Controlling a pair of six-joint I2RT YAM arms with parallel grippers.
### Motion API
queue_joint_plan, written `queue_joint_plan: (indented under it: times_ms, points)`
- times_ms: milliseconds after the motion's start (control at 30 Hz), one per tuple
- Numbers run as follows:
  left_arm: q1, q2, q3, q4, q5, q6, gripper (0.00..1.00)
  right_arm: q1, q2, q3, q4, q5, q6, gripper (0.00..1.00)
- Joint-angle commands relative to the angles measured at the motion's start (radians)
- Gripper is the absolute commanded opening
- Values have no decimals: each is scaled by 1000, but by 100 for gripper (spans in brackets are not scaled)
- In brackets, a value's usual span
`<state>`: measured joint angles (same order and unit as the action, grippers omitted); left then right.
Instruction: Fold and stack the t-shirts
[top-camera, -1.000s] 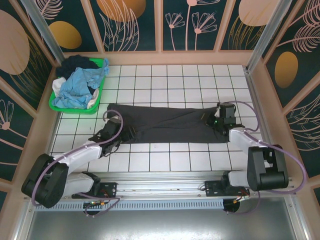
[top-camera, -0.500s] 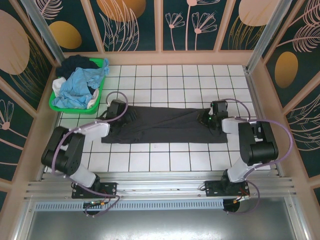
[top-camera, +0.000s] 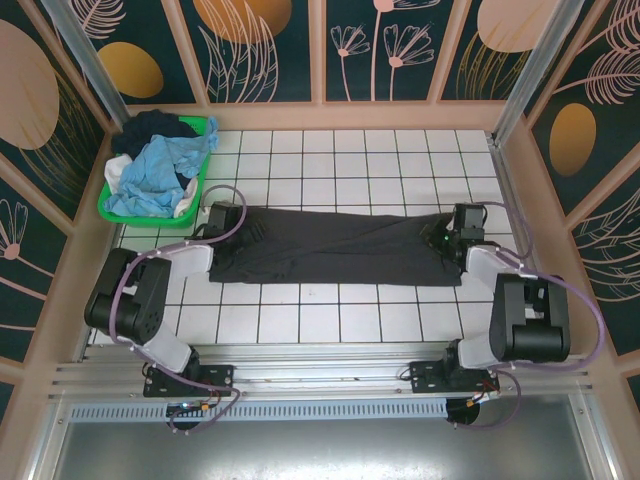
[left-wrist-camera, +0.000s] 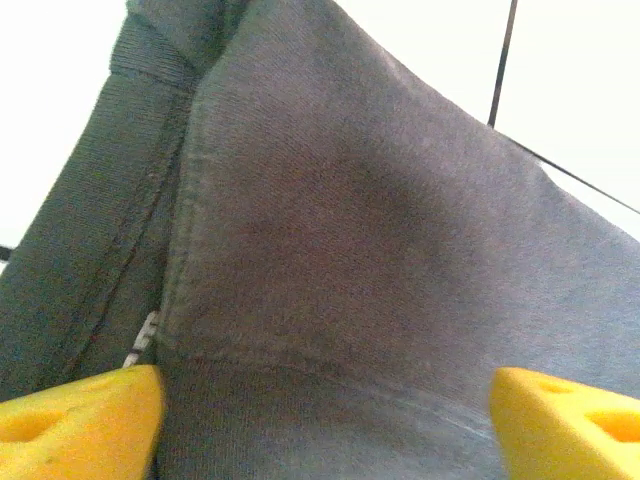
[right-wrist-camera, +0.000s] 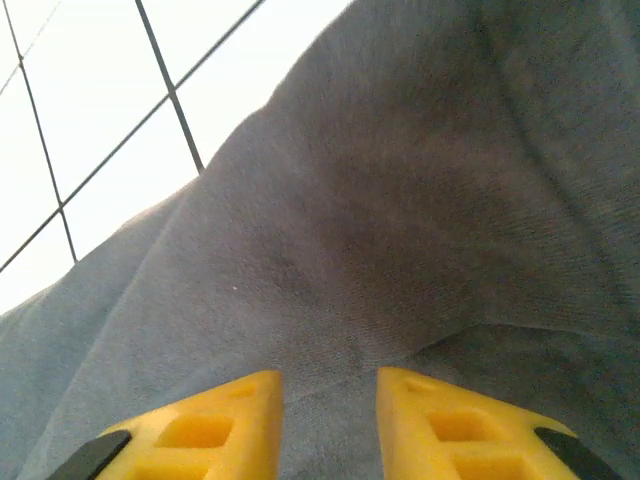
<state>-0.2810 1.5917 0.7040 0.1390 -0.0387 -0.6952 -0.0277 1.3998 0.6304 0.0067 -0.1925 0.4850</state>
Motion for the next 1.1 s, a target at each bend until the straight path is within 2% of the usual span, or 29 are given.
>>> queue_joint_plan:
  times_ms: [0, 133, 200, 333, 367, 433, 533, 600, 700, 833, 967, 1067]
  points:
    - [-3, -99, -24, -5, 76, 19, 95, -8, -12, 16, -30, 47, -34, 35]
    - [-82, -153, -58, 20, 73, -1, 99, 7, 118, 80, 39, -37, -3, 33]
    - [-116, -142, -82, 59, 82, -18, 98, 22, 204, 127, 18, -20, 4, 31]
    - [-122, -27, -92, 124, 91, -51, 98, 45, 265, 92, 71, -52, 56, 26]
    - [-122, 14, -80, 144, 66, -48, 99, 57, 257, 54, 115, -85, 73, 26]
    - [-113, 109, -23, 142, -2, -23, 98, 94, 235, 11, 106, -51, 102, 26]
    - [-55, 295, 122, 128, 43, 0, 99, 141, 162, -64, 56, 37, 180, 23]
    - [-31, 392, 225, 131, 88, 9, 99, 158, 82, -126, 37, 53, 217, 23]
    - [-24, 514, 421, 75, 99, 32, 98, 192, -44, -205, 12, 32, 249, 24]
    - [-23, 666, 718, -16, 155, 58, 99, 331, -216, -244, -106, 67, 311, 29]
    - [-24, 717, 901, -91, 194, 84, 98, 373, -394, -197, -254, 129, 306, 35]
    - [-25, 660, 936, -141, 183, 105, 99, 363, -456, -122, -296, 201, 232, 42]
